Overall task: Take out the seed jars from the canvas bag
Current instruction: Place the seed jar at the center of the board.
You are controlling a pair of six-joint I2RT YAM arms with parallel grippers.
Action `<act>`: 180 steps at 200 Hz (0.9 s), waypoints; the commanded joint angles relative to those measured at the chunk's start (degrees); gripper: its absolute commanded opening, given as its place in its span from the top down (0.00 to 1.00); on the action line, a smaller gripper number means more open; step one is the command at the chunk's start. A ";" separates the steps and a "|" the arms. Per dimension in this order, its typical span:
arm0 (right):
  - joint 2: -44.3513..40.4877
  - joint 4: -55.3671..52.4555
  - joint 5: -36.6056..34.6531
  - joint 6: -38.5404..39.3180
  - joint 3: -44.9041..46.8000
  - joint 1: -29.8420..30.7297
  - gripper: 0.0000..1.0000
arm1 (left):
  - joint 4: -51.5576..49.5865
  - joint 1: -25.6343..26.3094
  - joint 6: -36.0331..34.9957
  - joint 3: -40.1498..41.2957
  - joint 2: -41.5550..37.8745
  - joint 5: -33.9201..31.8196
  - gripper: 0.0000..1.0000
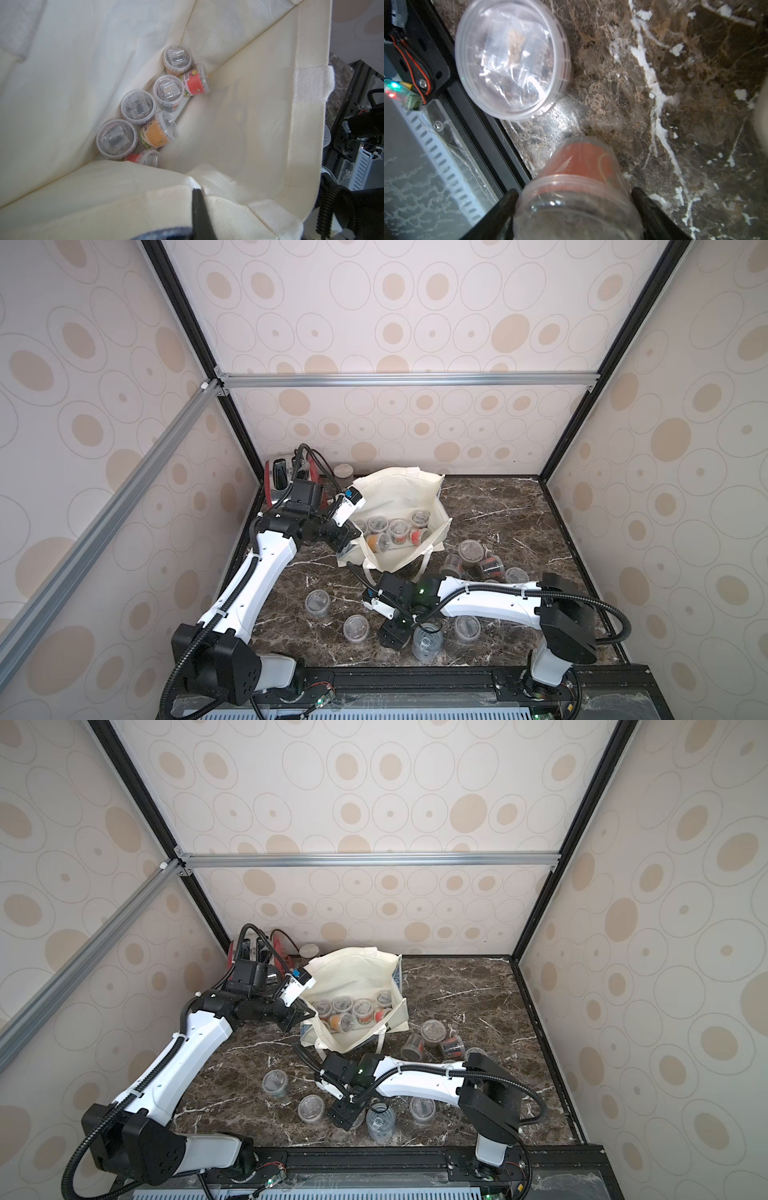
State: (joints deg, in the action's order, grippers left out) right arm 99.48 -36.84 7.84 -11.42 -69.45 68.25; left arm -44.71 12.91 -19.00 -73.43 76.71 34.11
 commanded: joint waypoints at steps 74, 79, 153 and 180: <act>-10.25 1.04 0.22 1.58 -0.18 0.66 0.08 | 2.26 0.10 -3.40 2.31 -4.01 0.37 1.00; -10.65 1.15 0.33 1.66 -0.16 0.72 0.08 | 2.24 0.10 -3.56 2.49 -4.09 0.50 1.00; -20.92 9.45 -17.43 -3.48 -4.07 -0.73 0.04 | -1.17 0.12 -9.56 7.67 -5.55 3.09 1.00; -15.55 10.45 -21.48 -10.05 -8.50 -7.24 0.05 | -4.31 0.19 -13.07 10.50 -7.25 7.11 1.00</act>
State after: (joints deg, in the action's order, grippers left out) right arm 79.44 -28.53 -6.26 -15.25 -74.94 66.19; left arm -45.21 12.91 -26.28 -64.97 71.16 37.76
